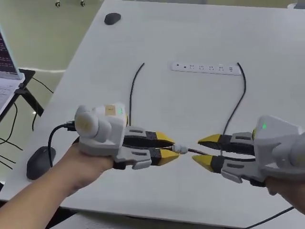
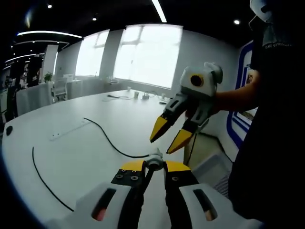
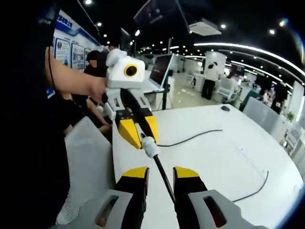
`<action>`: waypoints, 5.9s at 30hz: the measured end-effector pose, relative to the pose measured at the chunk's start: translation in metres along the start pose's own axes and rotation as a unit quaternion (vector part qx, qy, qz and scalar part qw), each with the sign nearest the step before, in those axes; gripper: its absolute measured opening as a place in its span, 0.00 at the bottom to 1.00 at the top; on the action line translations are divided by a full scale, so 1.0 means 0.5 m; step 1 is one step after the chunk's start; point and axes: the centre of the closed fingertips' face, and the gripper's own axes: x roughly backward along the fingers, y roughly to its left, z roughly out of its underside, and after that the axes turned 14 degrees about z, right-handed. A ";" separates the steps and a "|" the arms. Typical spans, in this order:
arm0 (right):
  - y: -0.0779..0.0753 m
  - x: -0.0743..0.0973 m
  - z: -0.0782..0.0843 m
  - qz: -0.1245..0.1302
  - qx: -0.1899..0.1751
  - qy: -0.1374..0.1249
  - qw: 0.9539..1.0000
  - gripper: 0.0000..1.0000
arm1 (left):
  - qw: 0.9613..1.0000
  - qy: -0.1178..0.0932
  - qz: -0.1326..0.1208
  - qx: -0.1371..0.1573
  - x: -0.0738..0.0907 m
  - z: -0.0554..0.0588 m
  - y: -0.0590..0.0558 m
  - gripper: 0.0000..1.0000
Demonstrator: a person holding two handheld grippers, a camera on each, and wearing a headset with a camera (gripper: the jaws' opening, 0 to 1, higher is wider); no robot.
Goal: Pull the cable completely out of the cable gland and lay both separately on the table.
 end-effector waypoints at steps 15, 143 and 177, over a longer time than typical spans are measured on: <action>0.002 -0.032 -0.014 0.072 0.066 0.013 0.995 0.08 | 1.000 -0.008 -0.004 0.007 0.002 -0.018 0.011 0.15; 0.035 -0.029 -0.019 0.096 0.078 0.058 0.991 0.03 | 0.999 -0.010 -0.029 0.025 0.025 0.006 -0.024 0.15; 0.005 -0.014 0.077 0.122 -0.105 0.107 0.981 0.00 | 0.999 -0.015 -0.029 0.018 0.032 0.001 -0.027 0.15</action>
